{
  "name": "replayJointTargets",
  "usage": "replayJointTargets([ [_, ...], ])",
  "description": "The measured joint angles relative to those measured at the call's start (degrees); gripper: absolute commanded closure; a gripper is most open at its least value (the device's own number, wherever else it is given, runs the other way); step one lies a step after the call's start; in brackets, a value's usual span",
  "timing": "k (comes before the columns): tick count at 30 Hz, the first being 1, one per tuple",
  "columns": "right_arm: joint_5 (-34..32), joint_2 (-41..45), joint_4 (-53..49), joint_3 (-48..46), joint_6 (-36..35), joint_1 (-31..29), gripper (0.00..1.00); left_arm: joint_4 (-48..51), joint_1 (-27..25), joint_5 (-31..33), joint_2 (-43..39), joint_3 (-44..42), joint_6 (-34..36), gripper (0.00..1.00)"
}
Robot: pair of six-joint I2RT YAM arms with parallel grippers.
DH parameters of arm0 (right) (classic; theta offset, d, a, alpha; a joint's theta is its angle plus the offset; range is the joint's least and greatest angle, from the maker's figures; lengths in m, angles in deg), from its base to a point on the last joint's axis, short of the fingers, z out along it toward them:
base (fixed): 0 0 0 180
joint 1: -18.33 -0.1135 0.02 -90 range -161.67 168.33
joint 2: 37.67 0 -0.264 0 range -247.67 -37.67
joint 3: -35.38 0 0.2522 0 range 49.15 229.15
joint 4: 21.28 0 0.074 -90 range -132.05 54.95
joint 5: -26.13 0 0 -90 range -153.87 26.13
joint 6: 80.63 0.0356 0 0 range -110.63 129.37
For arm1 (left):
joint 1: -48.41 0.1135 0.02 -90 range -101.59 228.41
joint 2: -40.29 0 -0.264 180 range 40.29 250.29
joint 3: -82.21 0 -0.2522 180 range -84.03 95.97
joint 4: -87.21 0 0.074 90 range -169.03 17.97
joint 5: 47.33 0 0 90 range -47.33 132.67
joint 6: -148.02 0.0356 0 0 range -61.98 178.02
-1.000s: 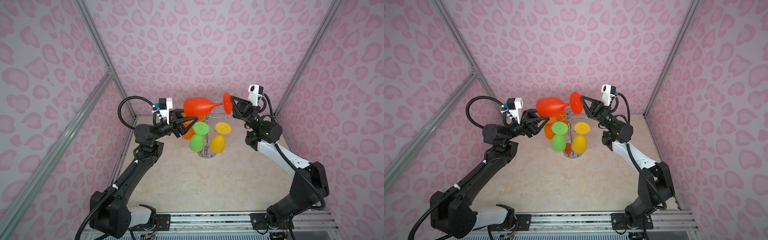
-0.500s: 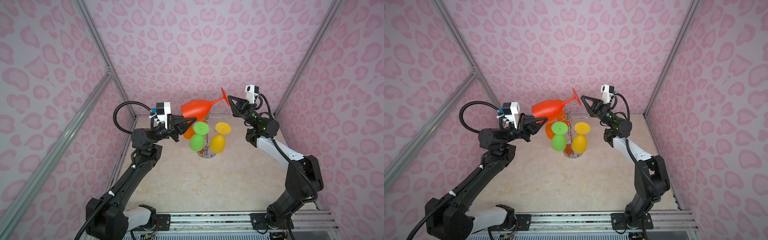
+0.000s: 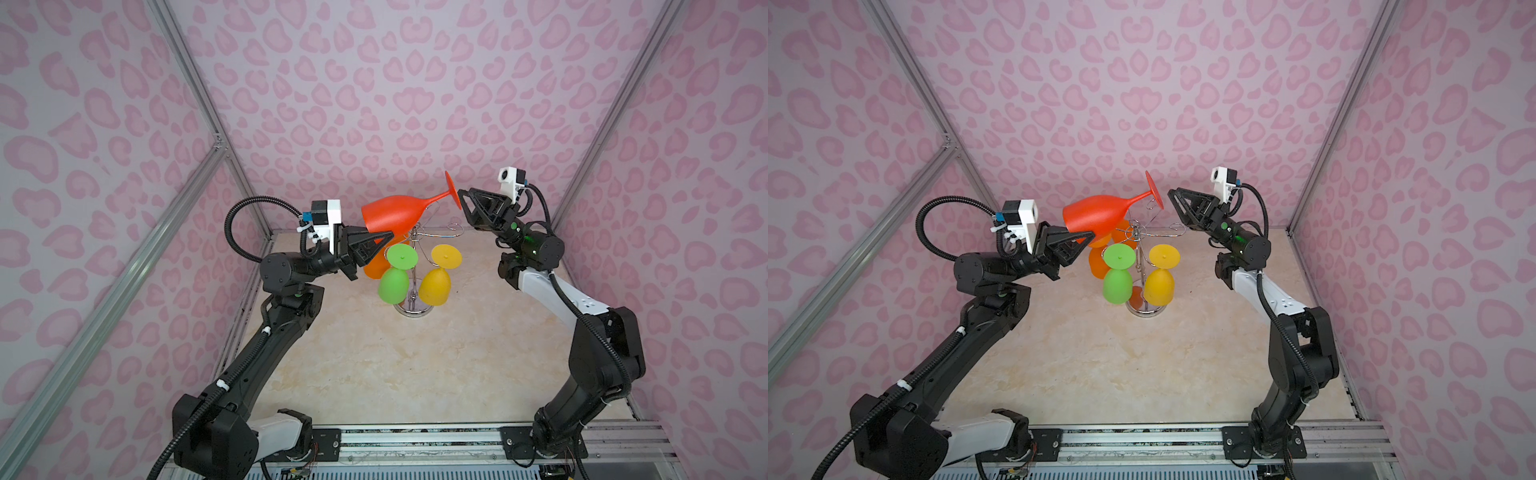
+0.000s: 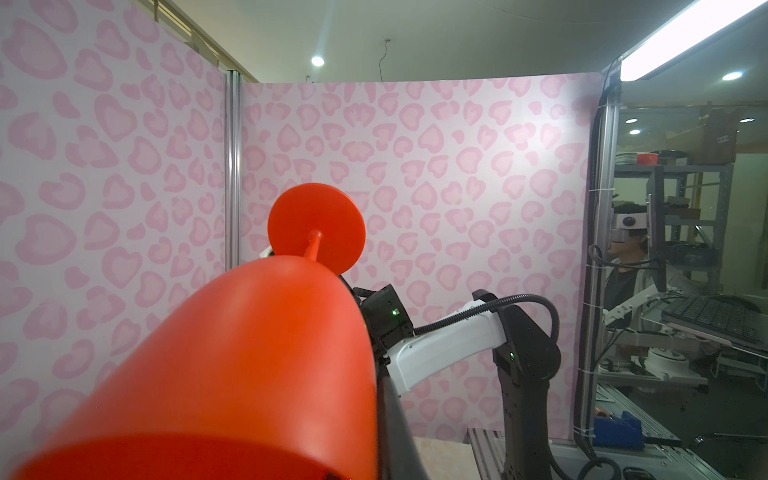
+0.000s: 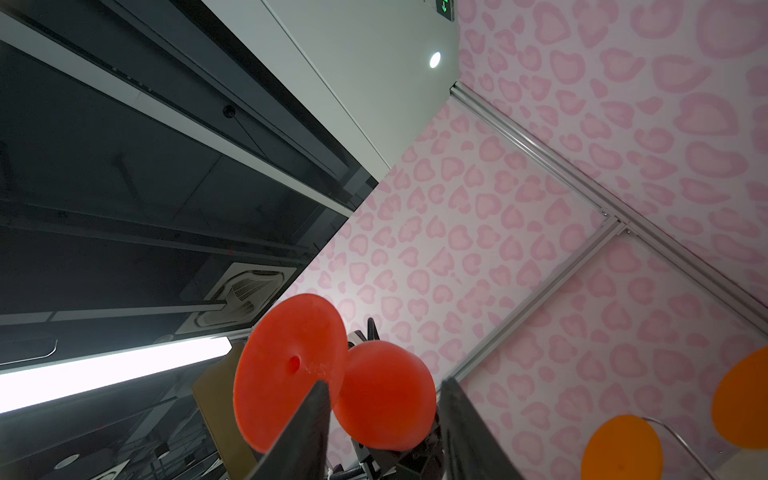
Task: Take the wine glass off the wine glass rack
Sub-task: 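Close the left gripper on the red glass bowl and open the right gripper, then swing the red glass down with the left gripper while the right arm withdraws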
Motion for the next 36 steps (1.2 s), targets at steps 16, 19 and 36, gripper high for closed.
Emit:
replayJointTargets([
  [16, -1.4, 17.9, -52.2, -3.9, -37.4, 9.1, 0.46, 56.8, -7.0, 4.5, -7.3, 12.6, 36.9, 0.96],
  [19, -6.6, 21.1, -69.4, -2.5, -50.4, 9.5, 0.47, 69.5, -10.8, 9.1, -8.6, 15.3, 44.8, 0.97],
  [36, -18.0, 27.6, -101.0, -11.7, -71.5, 14.9, 0.50, 110.0, -39.5, 49.1, 2.2, 22.7, 59.2, 0.98],
])
